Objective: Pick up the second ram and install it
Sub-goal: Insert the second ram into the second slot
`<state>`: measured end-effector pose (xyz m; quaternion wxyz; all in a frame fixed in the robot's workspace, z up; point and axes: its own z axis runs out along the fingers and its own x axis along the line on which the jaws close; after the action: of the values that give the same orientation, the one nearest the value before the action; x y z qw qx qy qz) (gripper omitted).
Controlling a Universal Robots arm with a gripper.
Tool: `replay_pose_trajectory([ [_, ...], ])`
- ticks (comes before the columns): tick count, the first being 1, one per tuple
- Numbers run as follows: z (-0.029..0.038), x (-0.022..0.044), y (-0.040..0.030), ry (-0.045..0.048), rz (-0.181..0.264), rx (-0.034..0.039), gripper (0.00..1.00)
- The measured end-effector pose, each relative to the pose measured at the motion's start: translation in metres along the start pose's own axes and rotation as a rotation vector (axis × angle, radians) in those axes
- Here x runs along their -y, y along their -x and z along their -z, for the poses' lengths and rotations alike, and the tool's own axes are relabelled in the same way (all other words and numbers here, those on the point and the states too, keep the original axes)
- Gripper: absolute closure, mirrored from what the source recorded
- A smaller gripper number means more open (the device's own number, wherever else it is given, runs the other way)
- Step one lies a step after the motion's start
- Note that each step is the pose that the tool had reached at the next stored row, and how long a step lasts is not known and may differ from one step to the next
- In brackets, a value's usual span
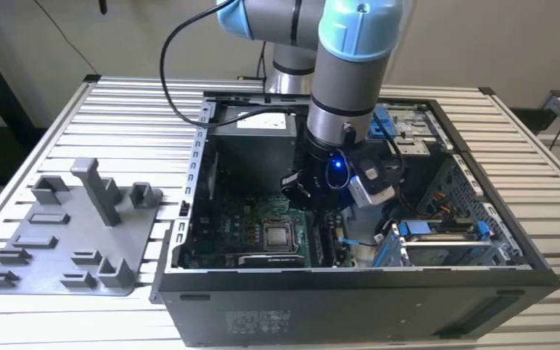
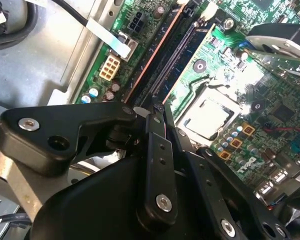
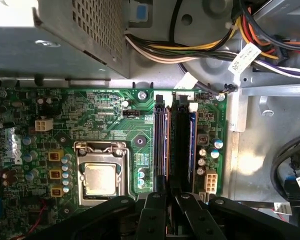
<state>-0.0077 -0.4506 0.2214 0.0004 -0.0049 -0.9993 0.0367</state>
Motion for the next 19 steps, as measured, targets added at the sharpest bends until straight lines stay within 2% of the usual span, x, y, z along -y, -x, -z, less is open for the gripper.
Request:
replay_pose_trajectory([
  [5, -0.0002, -0.0001, 0.0000, -0.0040, 0.000, -0.0016, 0.86],
  [8, -0.0002, -0.0003, 0.0001, -0.0153, 0.000, -0.0067, 0.86],
  [11, 0.0002, -0.0003, 0.0003, -0.0295, 0.001, -0.0080, 0.86],
  [19, -0.0009, -0.0018, 0.0011, -0.0311, 0.001, -0.0081, 0.86],
])
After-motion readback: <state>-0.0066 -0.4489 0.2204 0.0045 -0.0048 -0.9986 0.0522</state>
